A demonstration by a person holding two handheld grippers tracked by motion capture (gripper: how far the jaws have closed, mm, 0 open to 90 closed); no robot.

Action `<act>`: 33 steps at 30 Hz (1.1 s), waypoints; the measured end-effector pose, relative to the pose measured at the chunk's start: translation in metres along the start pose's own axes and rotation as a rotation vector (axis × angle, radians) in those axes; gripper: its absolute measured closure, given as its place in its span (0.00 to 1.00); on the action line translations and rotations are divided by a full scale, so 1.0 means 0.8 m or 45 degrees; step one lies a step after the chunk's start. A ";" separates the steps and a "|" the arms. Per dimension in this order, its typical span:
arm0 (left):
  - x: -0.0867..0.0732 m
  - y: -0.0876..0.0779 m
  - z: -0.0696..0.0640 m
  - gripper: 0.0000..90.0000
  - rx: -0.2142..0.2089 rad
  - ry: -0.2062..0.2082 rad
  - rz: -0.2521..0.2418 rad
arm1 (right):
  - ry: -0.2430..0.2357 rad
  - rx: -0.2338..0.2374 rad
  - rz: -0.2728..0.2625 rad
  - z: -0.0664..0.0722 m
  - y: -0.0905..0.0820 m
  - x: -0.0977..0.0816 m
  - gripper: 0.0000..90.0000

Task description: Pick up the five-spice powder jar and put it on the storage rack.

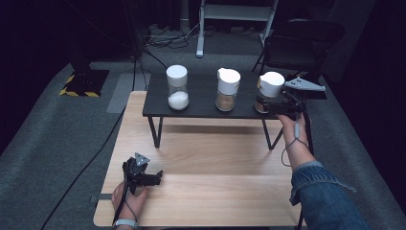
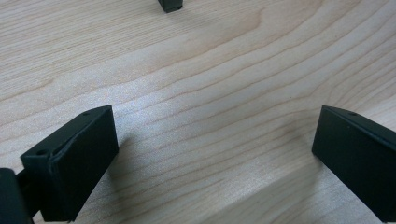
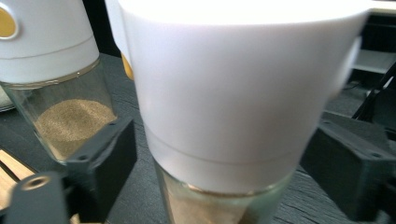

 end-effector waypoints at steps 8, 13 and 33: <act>0.000 0.000 0.000 0.00 0.000 0.000 0.000 | -0.019 -0.002 -0.002 0.002 -0.022 -0.005 0.05; 0.000 0.000 0.000 0.00 0.000 0.000 0.000 | -0.016 0.007 -0.015 0.002 -0.042 -0.014 0.05; 0.000 0.000 0.000 0.00 0.001 0.000 0.000 | -0.070 0.026 0.007 0.008 -0.095 -0.057 0.05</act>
Point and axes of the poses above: each handheld gripper's, and its own axes: y roughly forward along the jaws, x roughly out of its top, z roughly to its left, the point moved 3 cm from there along y, roughly forward along the jaws, and after that the axes turned 13 degrees about -z, right-handed, at the moved point
